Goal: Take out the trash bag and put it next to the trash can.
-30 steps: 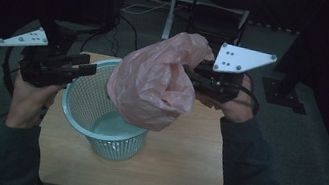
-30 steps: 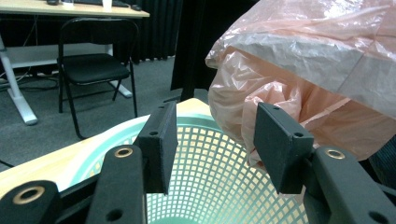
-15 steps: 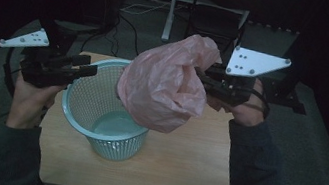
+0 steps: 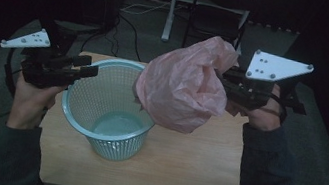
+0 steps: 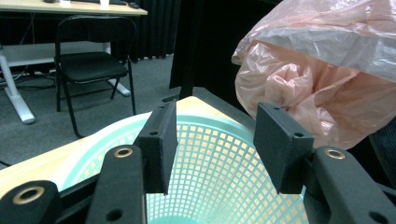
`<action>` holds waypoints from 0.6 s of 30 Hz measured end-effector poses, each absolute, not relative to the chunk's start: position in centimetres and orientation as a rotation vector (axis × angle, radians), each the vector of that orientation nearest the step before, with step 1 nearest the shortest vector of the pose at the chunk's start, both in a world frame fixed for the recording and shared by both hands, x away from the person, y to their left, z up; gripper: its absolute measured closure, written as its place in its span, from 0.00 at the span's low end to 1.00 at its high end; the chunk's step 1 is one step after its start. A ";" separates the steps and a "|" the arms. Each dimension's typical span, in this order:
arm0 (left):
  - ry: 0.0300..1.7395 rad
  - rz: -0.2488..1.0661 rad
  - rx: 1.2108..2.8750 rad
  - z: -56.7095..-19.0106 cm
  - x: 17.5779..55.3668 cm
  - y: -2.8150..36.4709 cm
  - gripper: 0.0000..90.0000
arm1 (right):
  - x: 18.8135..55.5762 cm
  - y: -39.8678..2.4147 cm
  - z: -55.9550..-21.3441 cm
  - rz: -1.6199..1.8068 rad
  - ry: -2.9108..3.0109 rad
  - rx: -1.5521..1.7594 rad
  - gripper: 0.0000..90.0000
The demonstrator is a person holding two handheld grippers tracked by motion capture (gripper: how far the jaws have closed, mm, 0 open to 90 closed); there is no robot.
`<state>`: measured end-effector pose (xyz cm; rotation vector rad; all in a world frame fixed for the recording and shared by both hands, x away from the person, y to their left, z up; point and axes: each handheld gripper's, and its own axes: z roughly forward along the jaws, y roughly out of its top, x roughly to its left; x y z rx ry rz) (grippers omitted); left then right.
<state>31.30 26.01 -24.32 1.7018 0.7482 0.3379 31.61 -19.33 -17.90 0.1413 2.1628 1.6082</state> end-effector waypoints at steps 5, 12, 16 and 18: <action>0.748 0.338 1.703 -24.3 31.3 26.0 0.55 | 31.5 -20.1 -18.0 1.611 2.156 0.149 0.99; 0.745 0.337 1.705 -24.3 31.2 25.8 0.55 | 31.3 -20.9 -18.2 1.604 2.158 0.156 0.99; 0.748 0.339 1.701 -24.3 31.1 26.1 0.55 | 31.0 -21.9 -18.8 1.592 2.162 0.173 0.99; 0.748 0.341 1.701 -24.3 31.1 26.1 0.55 | 31.0 -22.4 -18.9 1.591 2.160 0.185 0.99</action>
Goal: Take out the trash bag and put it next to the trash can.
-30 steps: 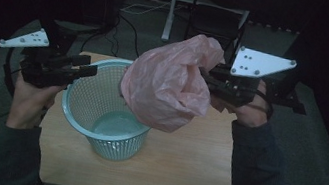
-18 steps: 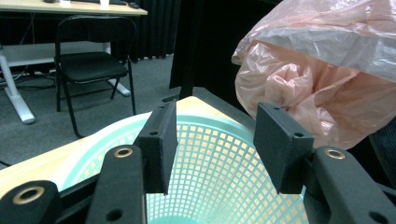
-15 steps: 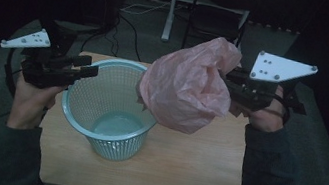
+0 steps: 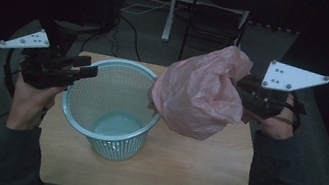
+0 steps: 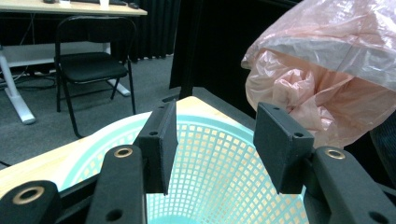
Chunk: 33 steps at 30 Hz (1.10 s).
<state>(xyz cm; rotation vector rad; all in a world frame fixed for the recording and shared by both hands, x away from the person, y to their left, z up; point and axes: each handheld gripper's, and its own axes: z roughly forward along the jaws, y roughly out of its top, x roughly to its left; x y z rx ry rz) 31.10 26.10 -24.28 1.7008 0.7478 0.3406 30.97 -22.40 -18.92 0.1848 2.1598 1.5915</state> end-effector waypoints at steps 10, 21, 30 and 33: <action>0.745 0.339 1.705 -24.3 31.1 25.9 0.55 | 30.9 -23.7 -20.2 1.564 2.186 0.217 0.99; 0.740 0.340 1.709 -24.3 31.0 25.8 0.55 | 31.2 -24.9 -21.9 1.554 2.205 0.264 0.99; 0.732 0.333 1.711 -24.7 31.1 25.7 0.55 | 31.5 -25.4 -23.1 1.551 2.216 0.296 0.99; 0.738 0.328 1.708 -25.0 31.2 25.7 0.55 | 31.7 -25.5 -23.6 1.546 2.223 0.311 0.99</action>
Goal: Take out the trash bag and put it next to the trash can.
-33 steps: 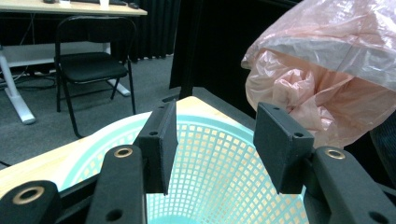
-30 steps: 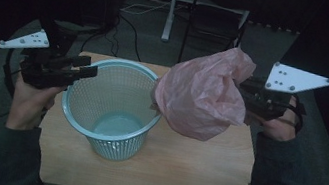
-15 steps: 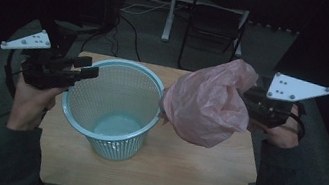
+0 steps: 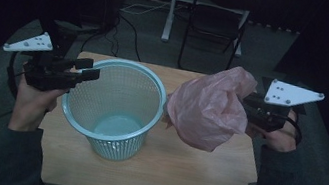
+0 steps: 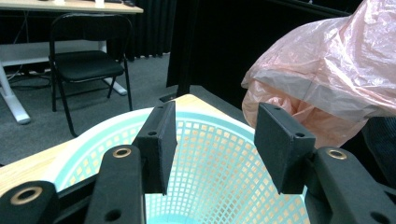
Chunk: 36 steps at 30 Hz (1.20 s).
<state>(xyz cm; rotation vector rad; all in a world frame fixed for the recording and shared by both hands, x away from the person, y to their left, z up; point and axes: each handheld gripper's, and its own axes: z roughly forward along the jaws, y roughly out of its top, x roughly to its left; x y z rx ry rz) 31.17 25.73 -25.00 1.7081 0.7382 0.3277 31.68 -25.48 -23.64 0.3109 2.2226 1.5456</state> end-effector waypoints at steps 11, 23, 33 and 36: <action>0.746 0.322 1.698 -25.7 31.0 26.1 0.55 | 32.1 -25.7 -24.9 1.539 2.241 0.337 0.99; 0.746 0.314 1.697 -26.2 30.9 26.2 0.54 | 32.2 -25.9 -25.5 1.536 2.255 0.350 0.99; 0.748 0.311 1.696 -26.4 31.0 26.1 0.54 | 32.4 -26.3 -26.0 1.532 2.258 0.371 0.99; 0.748 0.310 1.697 -26.4 31.0 26.1 0.54 | 32.4 -26.5 -26.1 1.533 2.256 0.377 0.99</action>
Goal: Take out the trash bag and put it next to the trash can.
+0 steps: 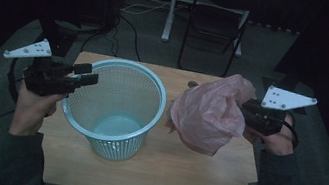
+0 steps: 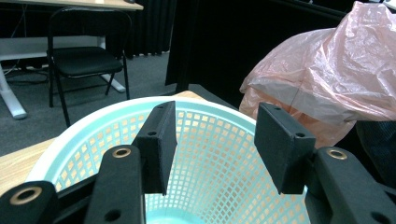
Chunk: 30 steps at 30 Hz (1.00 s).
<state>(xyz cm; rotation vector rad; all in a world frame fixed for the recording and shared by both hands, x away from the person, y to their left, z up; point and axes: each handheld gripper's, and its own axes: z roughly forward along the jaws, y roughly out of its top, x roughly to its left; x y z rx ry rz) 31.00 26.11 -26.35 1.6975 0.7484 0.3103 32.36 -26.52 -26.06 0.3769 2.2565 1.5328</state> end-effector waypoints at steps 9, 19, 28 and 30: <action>0.745 0.313 1.702 -26.2 31.0 26.1 0.54 | 32.5 -26.7 -26.3 1.524 2.262 0.381 0.99; 0.746 0.313 1.704 -26.2 31.0 26.1 0.54 | 32.9 -26.9 -27.1 1.518 2.281 0.414 0.99; 0.747 0.312 1.702 -26.2 31.0 26.1 0.54 | 33.2 -27.1 -28.1 1.500 2.303 0.442 0.99; 0.747 0.312 1.703 -26.2 31.0 26.1 0.54 | 33.4 -27.2 -28.3 1.501 2.306 0.452 0.99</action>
